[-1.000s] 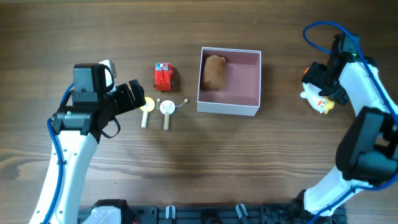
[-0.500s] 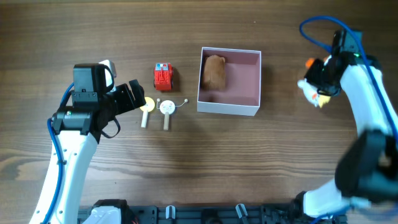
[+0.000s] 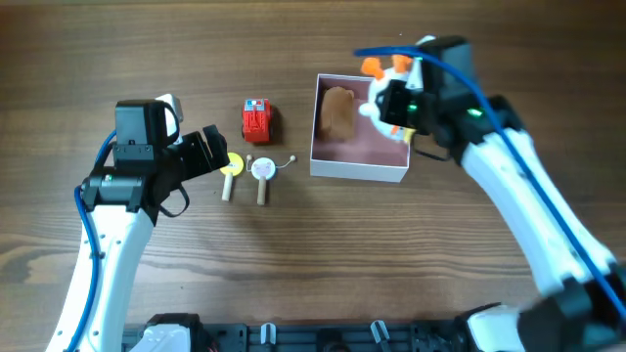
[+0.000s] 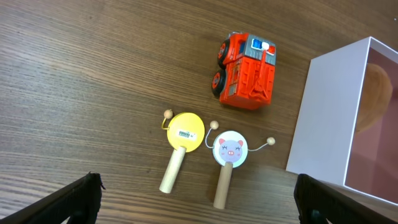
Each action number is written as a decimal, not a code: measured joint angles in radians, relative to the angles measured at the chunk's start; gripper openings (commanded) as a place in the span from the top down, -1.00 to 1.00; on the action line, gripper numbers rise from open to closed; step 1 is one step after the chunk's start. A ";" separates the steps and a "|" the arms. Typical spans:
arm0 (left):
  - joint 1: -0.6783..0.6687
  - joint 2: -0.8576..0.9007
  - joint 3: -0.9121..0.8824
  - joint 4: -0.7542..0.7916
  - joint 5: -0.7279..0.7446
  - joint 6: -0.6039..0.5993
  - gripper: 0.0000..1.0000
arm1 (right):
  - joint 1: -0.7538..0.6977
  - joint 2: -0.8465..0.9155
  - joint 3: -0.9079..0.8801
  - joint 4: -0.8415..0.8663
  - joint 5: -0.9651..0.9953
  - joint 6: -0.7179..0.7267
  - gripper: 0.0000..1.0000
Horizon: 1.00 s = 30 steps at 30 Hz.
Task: Pack container
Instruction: 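Place the white plush chicken into the box beside the brown plush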
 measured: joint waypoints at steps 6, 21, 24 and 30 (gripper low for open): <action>0.000 0.000 0.000 0.000 0.000 0.000 -1.00 | 0.006 0.297 0.000 0.132 0.038 -0.032 0.56; 0.000 0.000 0.000 0.000 0.000 0.000 -1.00 | 0.005 0.298 0.000 0.154 0.137 -0.268 -0.83; 0.000 0.000 0.000 0.000 0.000 0.000 -1.00 | 0.005 0.188 0.000 0.152 0.127 -0.279 -0.88; 0.000 0.000 0.000 0.000 0.000 0.000 -0.99 | 0.000 -0.123 0.000 0.062 0.115 -0.286 -0.97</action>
